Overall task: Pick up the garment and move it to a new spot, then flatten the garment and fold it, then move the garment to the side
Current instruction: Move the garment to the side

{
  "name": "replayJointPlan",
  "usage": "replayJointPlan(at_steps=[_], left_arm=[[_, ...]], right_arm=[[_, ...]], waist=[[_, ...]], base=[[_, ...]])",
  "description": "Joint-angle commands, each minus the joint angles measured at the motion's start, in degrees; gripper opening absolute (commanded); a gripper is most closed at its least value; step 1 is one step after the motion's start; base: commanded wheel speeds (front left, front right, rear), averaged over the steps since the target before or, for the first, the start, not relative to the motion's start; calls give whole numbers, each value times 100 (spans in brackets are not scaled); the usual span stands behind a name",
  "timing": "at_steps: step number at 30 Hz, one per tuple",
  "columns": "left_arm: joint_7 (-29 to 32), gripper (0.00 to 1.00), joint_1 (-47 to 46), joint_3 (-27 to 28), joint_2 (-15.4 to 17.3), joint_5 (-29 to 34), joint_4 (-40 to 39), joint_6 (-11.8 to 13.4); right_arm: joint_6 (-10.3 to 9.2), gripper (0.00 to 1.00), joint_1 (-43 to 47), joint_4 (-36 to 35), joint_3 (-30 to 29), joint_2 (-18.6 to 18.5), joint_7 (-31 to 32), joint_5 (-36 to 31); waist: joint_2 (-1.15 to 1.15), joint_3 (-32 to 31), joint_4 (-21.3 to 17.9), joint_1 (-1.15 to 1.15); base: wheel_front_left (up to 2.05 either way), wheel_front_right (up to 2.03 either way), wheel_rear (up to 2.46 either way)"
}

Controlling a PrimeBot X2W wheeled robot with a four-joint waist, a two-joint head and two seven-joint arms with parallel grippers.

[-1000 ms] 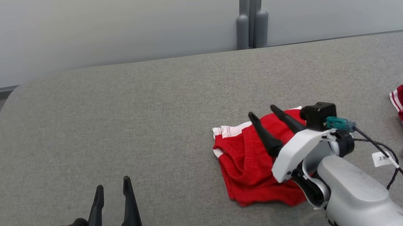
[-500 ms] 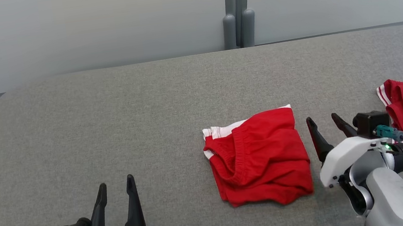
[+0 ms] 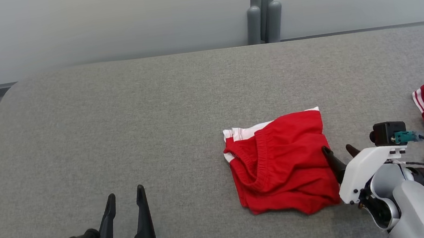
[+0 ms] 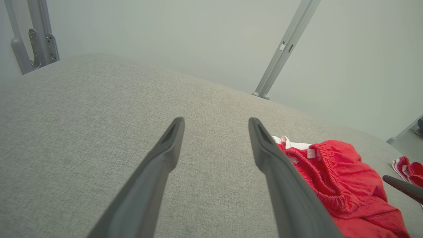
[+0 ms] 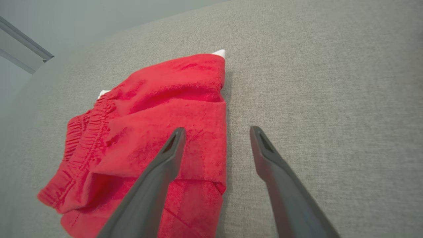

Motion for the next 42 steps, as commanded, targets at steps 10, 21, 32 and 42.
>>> replayJointPlan(at_steps=[10,21,32,42], left_arm=[[10,100,-95,-20,55,31,30,-18],[-2,100,-116,-2,106,8,12,28],[-33,100,-173,-24,118,63,-101,28],[-49,100,-230,-79,80,124,-267,39]], right_arm=[[2,100,-301,578,-191,-90,568,558],[2,0,-718,1306,100,-96,679,1089],[1,0,-862,1026,732,-587,378,1250],[1,0,-900,510,873,-1208,532,1095]], waist=[[18,79,334,0],[18,185,386,0],[18,214,-252,0],[18,341,-1150,0]], base=[[0,0,0],[0,0,0],[0,0,0],[0,0,0]])
